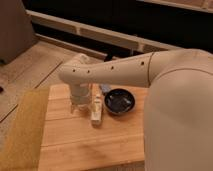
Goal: Place the pepper in the ceramic bowl
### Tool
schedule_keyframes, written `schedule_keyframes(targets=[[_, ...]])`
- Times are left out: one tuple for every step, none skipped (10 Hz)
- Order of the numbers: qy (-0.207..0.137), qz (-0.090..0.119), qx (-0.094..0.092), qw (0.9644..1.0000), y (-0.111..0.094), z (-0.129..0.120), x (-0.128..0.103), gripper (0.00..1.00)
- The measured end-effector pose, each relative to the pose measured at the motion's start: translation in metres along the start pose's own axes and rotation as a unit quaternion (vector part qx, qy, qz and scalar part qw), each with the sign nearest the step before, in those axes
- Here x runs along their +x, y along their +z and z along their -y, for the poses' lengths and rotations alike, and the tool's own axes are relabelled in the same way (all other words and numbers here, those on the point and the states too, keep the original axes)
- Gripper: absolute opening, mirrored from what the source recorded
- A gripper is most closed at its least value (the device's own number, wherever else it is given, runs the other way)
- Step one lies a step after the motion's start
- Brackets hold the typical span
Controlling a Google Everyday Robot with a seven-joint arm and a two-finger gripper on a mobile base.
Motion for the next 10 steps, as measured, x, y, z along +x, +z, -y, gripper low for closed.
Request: schedule_keyframes(targets=[[0.0, 0.0, 0.0, 1.0, 0.0, 0.0, 0.0, 0.65], [0.0, 0.0, 0.0, 1.0, 0.0, 0.0, 0.0, 0.65], [0.0, 0.0, 0.0, 1.0, 0.0, 0.0, 0.0, 0.65], [0.0, 0.0, 0.0, 1.0, 0.0, 0.0, 0.0, 0.65], [0.0, 0.0, 0.0, 1.0, 0.0, 0.0, 0.0, 0.65], [0.0, 0.0, 0.0, 1.0, 0.0, 0.0, 0.0, 0.65], [-0.001, 0.001, 0.002, 1.0, 0.0, 0.0, -0.001, 0.65], [-0.006, 0.007, 0.004, 1.0, -0.003, 0.001, -0.005, 0.65], [-0.029, 0.026, 0.007, 0.9992, -0.011, 0.004, -0.021, 0.65], [-0.049, 0.043, 0.008, 0.9978, -0.019, 0.007, -0.036, 0.65]])
